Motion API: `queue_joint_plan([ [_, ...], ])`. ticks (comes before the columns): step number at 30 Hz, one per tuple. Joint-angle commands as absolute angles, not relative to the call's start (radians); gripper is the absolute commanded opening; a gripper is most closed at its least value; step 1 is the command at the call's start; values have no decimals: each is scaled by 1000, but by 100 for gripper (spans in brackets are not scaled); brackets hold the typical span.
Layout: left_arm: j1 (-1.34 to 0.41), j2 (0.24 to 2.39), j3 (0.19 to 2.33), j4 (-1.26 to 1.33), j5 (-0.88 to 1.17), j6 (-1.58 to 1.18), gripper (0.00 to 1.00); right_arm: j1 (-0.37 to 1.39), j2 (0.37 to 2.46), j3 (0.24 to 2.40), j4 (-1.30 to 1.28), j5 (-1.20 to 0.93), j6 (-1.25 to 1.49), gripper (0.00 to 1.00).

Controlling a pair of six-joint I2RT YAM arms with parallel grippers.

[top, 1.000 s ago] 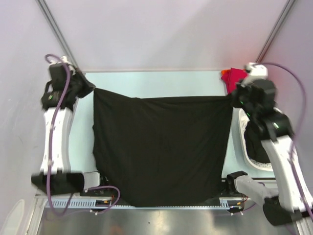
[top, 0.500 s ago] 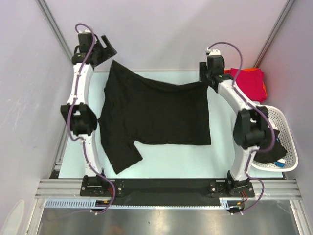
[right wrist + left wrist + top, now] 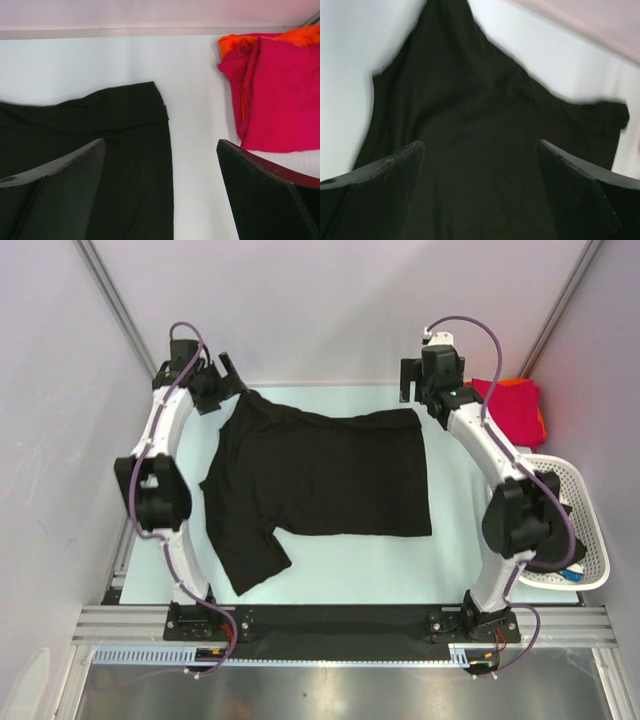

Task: Fold and stack the t-shirts
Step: Flatten out the tshirt

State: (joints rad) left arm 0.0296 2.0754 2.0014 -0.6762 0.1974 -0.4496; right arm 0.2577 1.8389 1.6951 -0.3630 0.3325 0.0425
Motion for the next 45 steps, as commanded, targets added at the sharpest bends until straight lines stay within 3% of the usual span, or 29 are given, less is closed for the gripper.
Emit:
queue_joint_plan([
  [1, 9, 1754, 1722, -624, 259, -367, 100, 288, 1621, 1557, -477, 330, 101, 100],
  [5, 11, 1657, 1473, -582, 255, -382, 100, 279, 1528, 1375, -472, 298, 138, 100],
  [7, 9, 1669, 1462, -539, 255, -416, 100, 270, 1535, 1342, -471, 272, 149, 100],
  [10, -28, 1761, 1566, -523, 219, -474, 100, 261, 1607, 1371, -462, 275, 147, 100],
  [13, -52, 1929, 1814, -601, 198, -479, 100, 252, 1690, 1472, -462, 267, 134, 100],
  [16, -60, 2153, 2168, -736, 175, -451, 100, 249, 1827, 1627, -489, 276, 118, 99],
  [17, -57, 2227, 2392, -782, 169, -446, 100, 249, 1903, 1667, -500, 279, 112, 99],
  [19, -23, 2316, 2532, -816, 213, -484, 100, 250, 1978, 1761, -534, 284, 98, 98],
  [23, 37, 2368, 2463, -694, 267, -532, 99, 244, 2152, 2013, -635, 298, 100, 98],
  [31, 124, 2486, 2476, -675, 330, -560, 93, 244, 2252, 2111, -716, 243, 164, 93],
  [32, 135, 2502, 2509, -673, 343, -566, 83, 244, 2256, 2112, -713, 235, 164, 93],
  [33, 155, 2522, 2514, -666, 360, -569, 80, 244, 2263, 2120, -715, 224, 170, 92],
  [34, 164, 2528, 2513, -651, 373, -569, 76, 242, 2273, 2132, -721, 213, 172, 89],
  [35, 172, 2533, 2501, -644, 406, -572, 55, 242, 2298, 2146, -732, 204, 170, 87],
  [37, 190, 2531, 2462, -632, 436, -581, 34, 242, 2322, 2193, -778, 186, 176, 78],
  [38, 192, 2520, 2404, -634, 448, -581, 15, 244, 2338, 2204, -793, 175, 179, 74],
  [40, 186, 2481, 2350, -640, 474, -569, 0, 244, 2339, 2198, -827, 150, 192, 53],
  [41, 183, 2461, 2298, -644, 482, -565, 0, 244, 2330, 2189, -847, 140, 199, 42],
  [42, 176, 2435, 2268, -647, 483, -560, 0, 245, 2321, 2174, -851, 121, 204, 10],
  [43, 170, 2396, 2235, -647, 480, -542, 0, 248, 2304, 2151, -853, 120, 207, 0],
  [45, 160, 2289, 2133, -649, 476, -529, 0, 252, 2237, 2059, -845, 101, 215, 0],
])
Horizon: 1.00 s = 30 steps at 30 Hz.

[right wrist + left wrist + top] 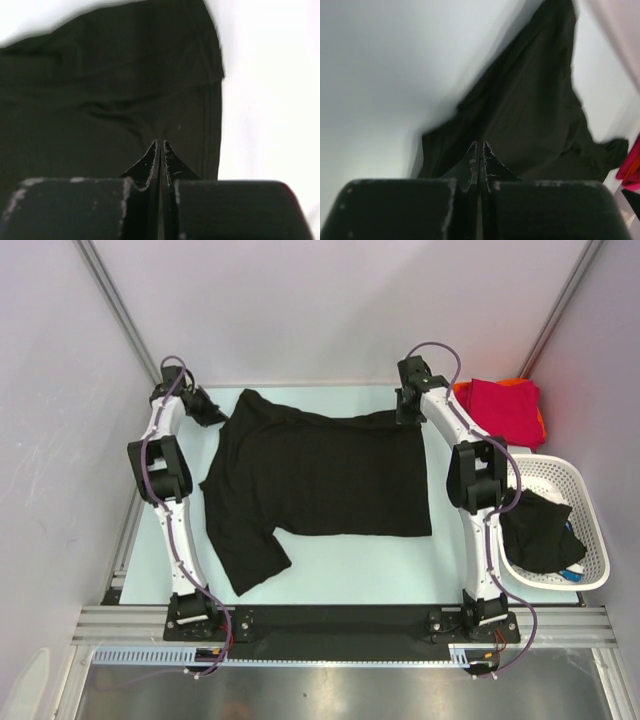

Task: Fold and stack the t-shirts
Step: Flatten out the tshirt

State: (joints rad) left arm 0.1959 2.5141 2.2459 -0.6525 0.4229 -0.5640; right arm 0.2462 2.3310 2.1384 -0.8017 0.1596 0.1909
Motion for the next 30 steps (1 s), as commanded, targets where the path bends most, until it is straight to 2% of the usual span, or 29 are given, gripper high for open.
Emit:
queue_joint_plan([
  [1, 158, 2252, 2094, -647, 476, -522, 0, 253, 2209, 2010, -830, 86, 215, 0],
  [9, 51, 1811, 1533, -689, 292, -351, 0, 299, 1973, 1671, -795, 14, 223, 0],
  [14, -20, 1724, 1315, -753, 217, -336, 0, 321, 1925, 1577, -818, 15, 204, 0],
  [18, -69, 1742, 1273, -785, 173, -345, 0, 328, 1930, 1543, -830, 34, 180, 0],
  [30, -170, 1957, 1420, -972, 48, -333, 0, 345, 1988, 1493, -933, 20, 170, 0],
])
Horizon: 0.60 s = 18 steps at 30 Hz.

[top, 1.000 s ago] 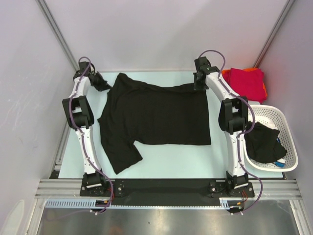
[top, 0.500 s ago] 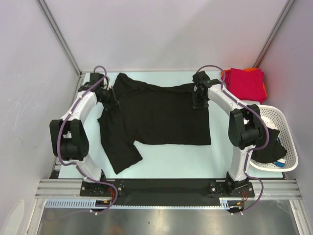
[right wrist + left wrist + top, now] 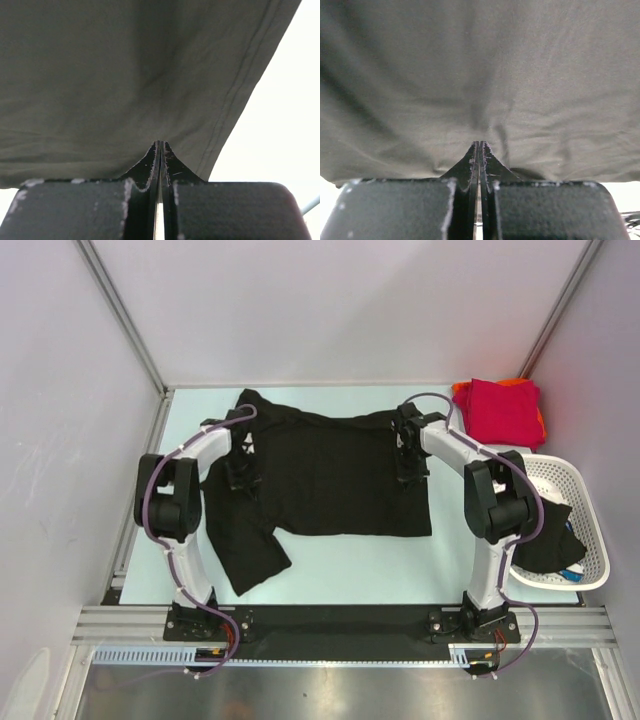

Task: Fold and stack the t-shirts
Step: Flatten out the tshirt

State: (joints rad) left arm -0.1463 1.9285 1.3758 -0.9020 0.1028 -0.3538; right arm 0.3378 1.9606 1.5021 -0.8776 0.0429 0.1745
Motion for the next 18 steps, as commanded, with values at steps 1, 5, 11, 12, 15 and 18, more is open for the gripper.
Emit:
queue_joint_plan([
  [1, -175, 1968, 1428, -985, 29, -333, 0, 348, 1991, 1490, -943, 17, 173, 0],
  [5, -193, 2012, 1448, -1049, 2, -330, 0, 360, 2029, 1485, -971, 21, 189, 0],
  [11, -213, 2049, 1439, -1104, -63, -330, 0, 370, 2060, 1454, -1000, 18, 196, 0],
  [12, -215, 2049, 1418, -1104, -61, -331, 0, 371, 2059, 1450, -1006, 20, 201, 0],
  [15, -225, 2036, 1367, -1106, -58, -333, 0, 376, 2053, 1418, -1019, 18, 210, 0],
  [18, -241, 2022, 1315, -1103, -67, -333, 0, 379, 2040, 1381, -1026, 12, 212, 0],
])
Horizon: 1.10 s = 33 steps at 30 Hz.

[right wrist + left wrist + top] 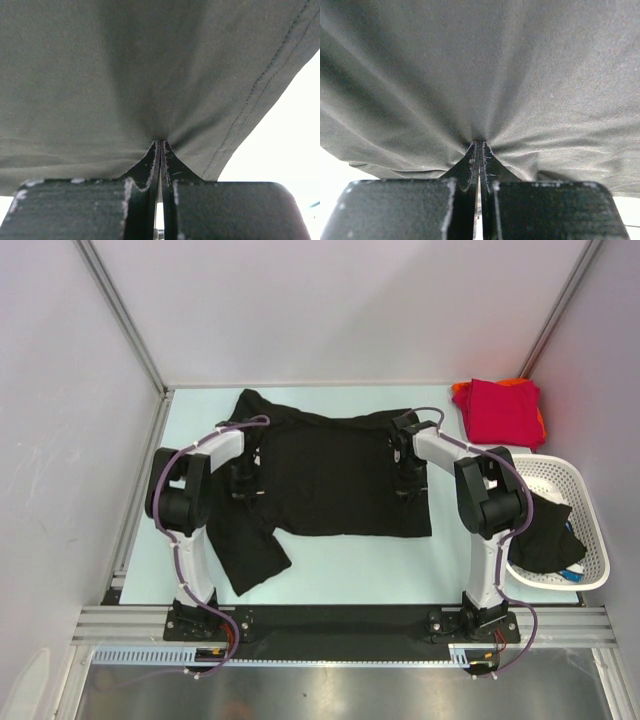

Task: Fold and stack the t-shirts
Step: Flatten out the tshirt

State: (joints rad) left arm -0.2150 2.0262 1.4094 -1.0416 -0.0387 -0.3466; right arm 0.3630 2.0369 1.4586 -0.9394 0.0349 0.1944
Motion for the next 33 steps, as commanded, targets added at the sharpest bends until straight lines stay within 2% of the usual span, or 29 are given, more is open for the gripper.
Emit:
queue_joint_plan([
  [1, -248, 2014, 1301, -1101, -69, -334, 0, 380, 2039, 1362, -1028, 11, 215, 0],
  [15, -272, 1858, 1071, -1063, -87, -342, 0, 408, 1941, 1246, -1048, 24, 244, 0],
  [20, -272, 1833, 1222, -1092, -121, -350, 0, 408, 1918, 1399, -1080, 127, 244, 0],
  [24, -270, 1798, 1484, -1115, -140, -356, 2, 408, 1879, 1592, -1071, 219, 207, 1],
  [25, -271, 1778, 1526, -1108, -138, -350, 10, 407, 1858, 1664, -1062, 239, 204, 6],
  [26, -272, 1763, 1596, -1095, -130, -345, 18, 407, 1847, 1690, -1031, 256, 199, 8],
  [27, -270, 1753, 1624, -1059, -126, -345, 30, 405, 1836, 1713, -1007, 258, 187, 11],
  [28, -270, 1731, 1643, -1028, -111, -344, 65, 403, 1827, 1733, -976, 265, 164, 24],
  [29, -270, 1723, 1669, -999, -106, -345, 81, 391, 1819, 1741, -927, 273, 164, 30],
  [30, -265, 1717, 1674, -927, -98, -351, 90, 381, 1824, 1743, -902, 261, 160, 37],
  [31, -262, 1720, 1683, -893, -89, -354, 98, 367, 1836, 1746, -885, 256, 158, 51],
  [33, -247, 1781, 1744, -842, -74, -365, 100, 327, 1913, 1784, -870, 238, 161, 53],
])
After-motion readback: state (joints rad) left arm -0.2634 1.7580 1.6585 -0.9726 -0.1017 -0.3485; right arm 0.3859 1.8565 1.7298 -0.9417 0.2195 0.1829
